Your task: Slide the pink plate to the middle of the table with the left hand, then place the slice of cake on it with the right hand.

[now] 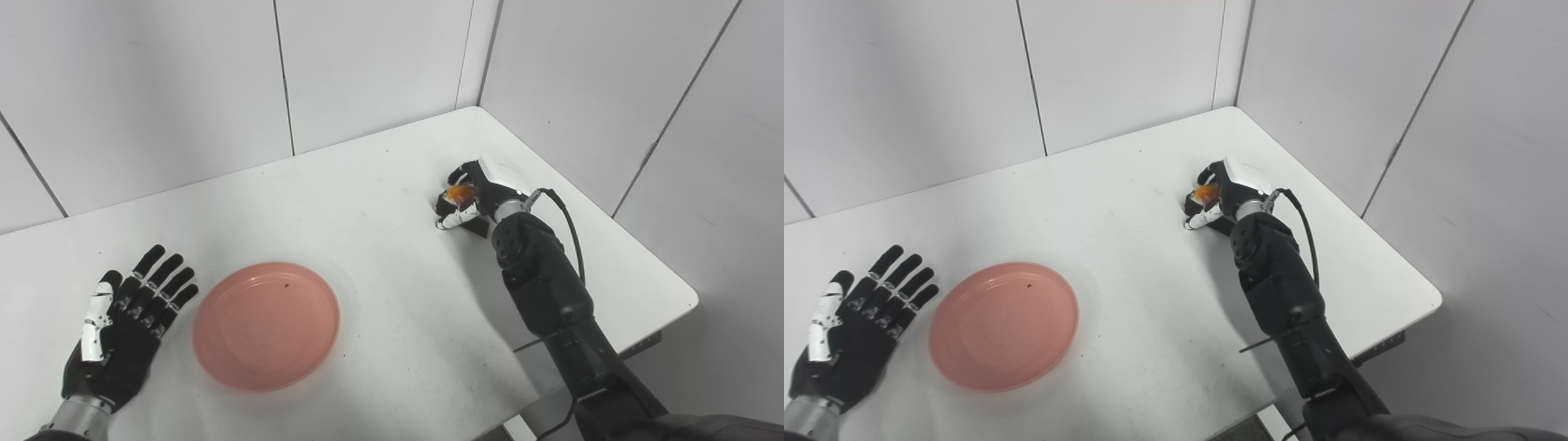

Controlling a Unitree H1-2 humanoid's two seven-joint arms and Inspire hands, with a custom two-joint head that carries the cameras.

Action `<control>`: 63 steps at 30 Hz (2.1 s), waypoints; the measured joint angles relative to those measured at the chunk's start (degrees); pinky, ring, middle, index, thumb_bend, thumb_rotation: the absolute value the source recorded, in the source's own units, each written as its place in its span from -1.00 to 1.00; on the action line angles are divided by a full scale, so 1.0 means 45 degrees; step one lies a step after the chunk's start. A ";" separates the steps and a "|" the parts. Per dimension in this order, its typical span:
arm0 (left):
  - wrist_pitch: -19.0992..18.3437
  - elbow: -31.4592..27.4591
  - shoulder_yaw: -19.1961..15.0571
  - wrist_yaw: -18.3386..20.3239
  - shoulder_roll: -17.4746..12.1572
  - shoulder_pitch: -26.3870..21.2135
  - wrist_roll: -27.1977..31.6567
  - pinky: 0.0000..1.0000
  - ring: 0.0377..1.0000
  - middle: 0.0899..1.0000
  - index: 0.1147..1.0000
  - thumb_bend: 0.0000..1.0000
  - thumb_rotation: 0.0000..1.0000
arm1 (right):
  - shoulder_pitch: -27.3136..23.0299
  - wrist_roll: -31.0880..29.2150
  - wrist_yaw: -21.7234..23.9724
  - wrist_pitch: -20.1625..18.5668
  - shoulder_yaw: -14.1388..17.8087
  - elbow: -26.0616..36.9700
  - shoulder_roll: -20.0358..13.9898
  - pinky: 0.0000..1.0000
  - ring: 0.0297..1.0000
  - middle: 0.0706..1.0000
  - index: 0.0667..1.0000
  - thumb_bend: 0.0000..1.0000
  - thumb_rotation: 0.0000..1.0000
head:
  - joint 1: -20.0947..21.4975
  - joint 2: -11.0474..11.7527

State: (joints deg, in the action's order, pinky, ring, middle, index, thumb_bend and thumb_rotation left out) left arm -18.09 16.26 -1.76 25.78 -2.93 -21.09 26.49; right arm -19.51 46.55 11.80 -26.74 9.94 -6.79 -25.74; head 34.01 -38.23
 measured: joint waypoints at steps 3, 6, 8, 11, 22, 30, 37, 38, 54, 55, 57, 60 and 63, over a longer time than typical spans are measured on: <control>0.0000 0.0001 0.0000 -0.0001 0.0000 0.0000 0.0000 0.79 0.77 0.76 0.73 -0.15 1.00 | -0.0004 -0.0110 -0.0055 0.0000 -0.0010 -0.0104 -0.0077 -0.39 -0.27 -0.17 0.00 0.04 -1.00 | 0.0000 0.0000; 0.0000 0.0002 0.0005 -0.0005 0.0001 0.0000 0.0000 0.79 0.76 0.76 0.73 -0.14 1.00 | -0.0026 -0.0093 0.0072 0.0000 -0.0013 -0.0150 -0.0130 -0.34 -0.28 -0.18 0.01 0.04 -1.00 | -0.0020 0.0020; 0.0000 0.0001 0.0015 -0.0007 0.0001 0.0000 -0.0001 0.80 0.77 0.77 0.74 -0.14 1.00 | -0.0037 -0.0092 0.0146 0.0000 -0.0022 -0.0172 -0.0178 -0.31 -0.26 -0.17 0.01 0.04 -1.00 | -0.0058 0.0000; 0.0000 0.0000 0.0020 -0.0005 0.0000 0.0000 0.0000 0.81 0.78 0.78 0.75 -0.15 1.00 | -0.0037 -0.0109 0.0154 0.0000 -0.0019 -0.0184 -0.0187 -0.36 -0.26 -0.17 0.00 0.04 -1.00 | -0.0136 0.0000; -0.0002 -0.0245 0.0117 -0.0269 0.0018 0.0102 -0.0008 0.81 0.77 0.77 0.74 -0.15 1.00 | 0.0208 -0.0075 0.0671 -0.0020 0.0400 0.0709 0.0080 -0.35 -0.26 -0.19 0.02 0.04 -1.00 | -0.0410 0.0020; -0.0001 -0.0285 0.0196 -0.0381 0.0030 0.0105 -0.0017 0.80 0.76 0.76 0.74 -0.15 1.00 | -0.0119 0.1070 0.1823 -0.0037 0.0672 0.2846 0.0493 -0.35 -0.27 -0.20 0.02 0.04 -1.00 | -0.0586 0.0000; -0.0015 -0.0459 0.0324 -0.0685 0.0205 0.0171 -0.0067 0.80 0.78 0.78 0.76 -0.16 1.00 | -0.0430 0.1014 0.2281 -0.0040 0.0396 0.4249 0.0791 -0.38 -0.28 -0.21 0.02 0.03 -1.00 | -0.0917 -0.0039; -0.0027 -0.0527 0.0350 -0.0730 0.0212 0.0204 -0.0068 0.81 0.78 0.78 0.76 -0.17 1.00 | -0.0469 0.1035 0.2365 -0.0047 0.0328 0.4375 0.0799 -0.38 -0.28 -0.21 0.02 0.03 -1.00 | -0.0918 -0.0039; -0.0496 -0.1156 0.0805 -0.1446 0.0546 0.0393 -0.0299 0.80 0.79 0.79 0.75 -0.20 1.00 | -0.0797 0.1304 0.3129 -0.0055 -0.1098 0.5754 0.1541 -0.36 -0.25 -0.19 0.02 0.04 -1.00 | -0.2421 -0.0137; -0.0528 -0.1189 0.0823 -0.1516 0.0630 0.0396 -0.0312 0.80 0.79 0.79 0.75 -0.21 1.00 | -0.0797 0.1296 0.3139 -0.0055 -0.1187 0.5804 0.1595 -0.36 -0.25 -0.19 0.02 0.04 -1.00 | -0.2770 -0.0156; -0.0581 -0.1247 0.0838 -0.1672 0.0740 0.0404 -0.0349 0.80 0.79 0.79 0.75 -0.21 1.00 | -0.0797 0.1278 0.3198 -0.0057 -0.1433 0.5992 0.1713 -0.38 -0.25 -0.19 0.02 0.04 -1.00 | -0.3105 -0.0156; -0.0730 -0.1401 0.0998 -0.1946 0.0941 0.0414 -0.0593 0.80 0.79 0.78 0.74 -0.22 1.00 | -0.0798 0.1263 0.3205 -0.0055 -0.2198 0.6186 0.1846 -0.39 -0.25 -0.19 0.02 0.04 -1.00 | -0.3457 -0.0156; -0.0747 -0.1475 0.1067 -0.2162 0.1224 0.0466 -0.0665 0.82 0.80 0.79 0.76 -0.23 1.00 | -0.0801 0.1204 0.3227 -0.0056 -0.2614 0.6185 0.2102 -0.39 -0.25 -0.20 0.03 0.03 -1.00 | -0.4237 -0.0214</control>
State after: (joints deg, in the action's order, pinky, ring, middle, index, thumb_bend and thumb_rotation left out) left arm -21.45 9.62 3.04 16.05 2.58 -18.99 23.50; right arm -23.11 51.96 26.32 -26.99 -1.83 21.05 -16.28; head 14.95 -39.20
